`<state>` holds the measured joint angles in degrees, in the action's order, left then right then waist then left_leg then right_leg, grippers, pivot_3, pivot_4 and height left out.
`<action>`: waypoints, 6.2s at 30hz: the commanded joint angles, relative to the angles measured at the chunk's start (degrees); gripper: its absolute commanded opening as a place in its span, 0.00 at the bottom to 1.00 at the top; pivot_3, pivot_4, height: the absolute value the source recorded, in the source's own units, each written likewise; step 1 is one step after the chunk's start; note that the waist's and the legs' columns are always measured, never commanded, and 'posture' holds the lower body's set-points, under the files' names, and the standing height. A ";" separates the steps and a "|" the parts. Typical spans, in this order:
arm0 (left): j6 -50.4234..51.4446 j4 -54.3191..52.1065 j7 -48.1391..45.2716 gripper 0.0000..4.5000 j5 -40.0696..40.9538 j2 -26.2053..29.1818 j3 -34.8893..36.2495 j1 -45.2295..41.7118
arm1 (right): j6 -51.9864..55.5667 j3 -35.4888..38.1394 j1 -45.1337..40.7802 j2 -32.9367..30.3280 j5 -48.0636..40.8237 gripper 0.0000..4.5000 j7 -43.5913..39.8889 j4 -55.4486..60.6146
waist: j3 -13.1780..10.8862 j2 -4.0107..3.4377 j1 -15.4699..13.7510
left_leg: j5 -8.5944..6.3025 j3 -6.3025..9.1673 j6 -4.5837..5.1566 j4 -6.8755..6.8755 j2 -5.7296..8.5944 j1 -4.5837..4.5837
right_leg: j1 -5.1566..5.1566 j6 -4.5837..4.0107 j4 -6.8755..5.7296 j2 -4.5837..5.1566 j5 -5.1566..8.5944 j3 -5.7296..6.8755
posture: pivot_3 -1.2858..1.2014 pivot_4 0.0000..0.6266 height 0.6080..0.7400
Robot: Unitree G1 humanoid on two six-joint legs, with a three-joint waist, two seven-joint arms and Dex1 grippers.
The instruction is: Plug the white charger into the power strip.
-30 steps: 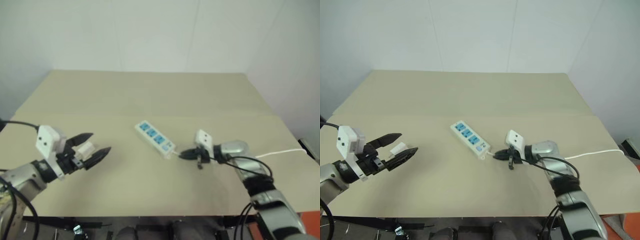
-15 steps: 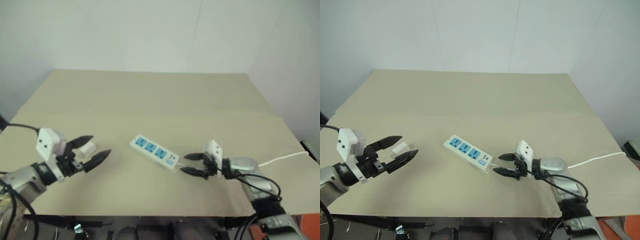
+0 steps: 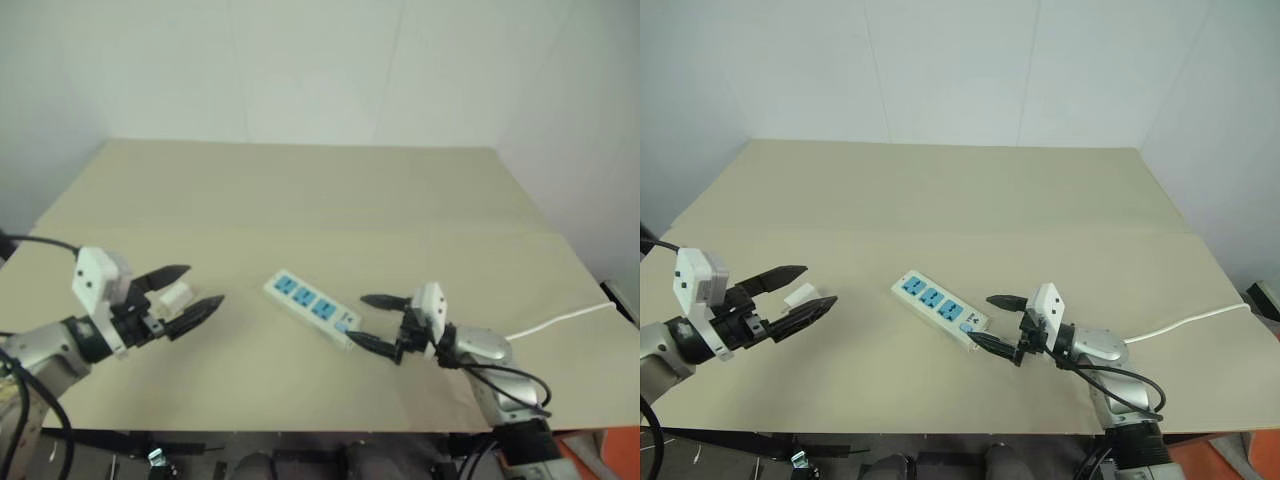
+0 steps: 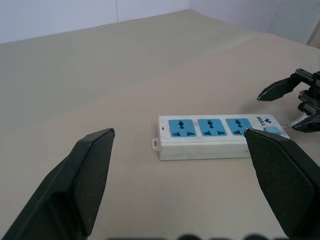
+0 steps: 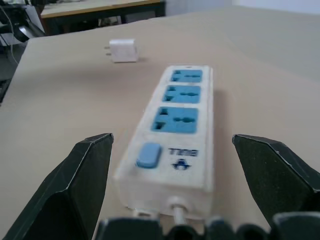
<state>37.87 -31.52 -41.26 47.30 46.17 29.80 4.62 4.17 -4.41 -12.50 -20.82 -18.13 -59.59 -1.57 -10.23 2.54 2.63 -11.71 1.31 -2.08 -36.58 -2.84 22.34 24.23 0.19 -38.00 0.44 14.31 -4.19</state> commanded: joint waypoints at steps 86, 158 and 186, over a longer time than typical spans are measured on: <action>0.91 2.72 -10.28 1.00 -0.50 8.23 4.91 2.29 | -21.15 -6.50 -26.86 10.09 10.14 0.76 -4.90 -46.64 | 0.11 0.15 3.13 | 0.00 -0.01 0.00 0.22 -0.05 -0.50 | -0.19 -0.07 -0.06 -0.11 -0.06 -0.09 | 0.52 0.24 1.00; -2.53 100.83 -51.24 1.00 -63.76 -0.13 -79.94 -86.84 | -26.09 -0.99 -41.69 14.84 15.35 0.76 -16.98 -66.40 | -0.19 0.00 3.17 | -0.02 0.22 0.07 -0.35 0.06 0.80 | 1.02 -0.08 -0.96 -0.27 0.03 -0.05 | 0.52 0.24 1.00; 1.20 98.94 -44.60 0.51 -71.33 -3.65 -68.54 -77.45 | -25.82 -0.98 -40.28 14.56 15.67 0.76 -17.27 -65.56 | -0.19 0.01 3.17 | -0.01 0.24 0.07 -0.36 0.08 0.74 | 0.96 -0.26 -1.01 -0.21 -0.08 -0.01 | 0.52 0.24 1.00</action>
<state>38.84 67.76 -86.66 -22.95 42.39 -39.85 -73.04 -21.91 -4.75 -53.64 -6.27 -3.52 -76.73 -67.87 -10.42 2.54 5.80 -11.72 1.55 -2.01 -36.93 -2.76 23.07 25.19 -0.09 -39.01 0.24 14.22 -4.20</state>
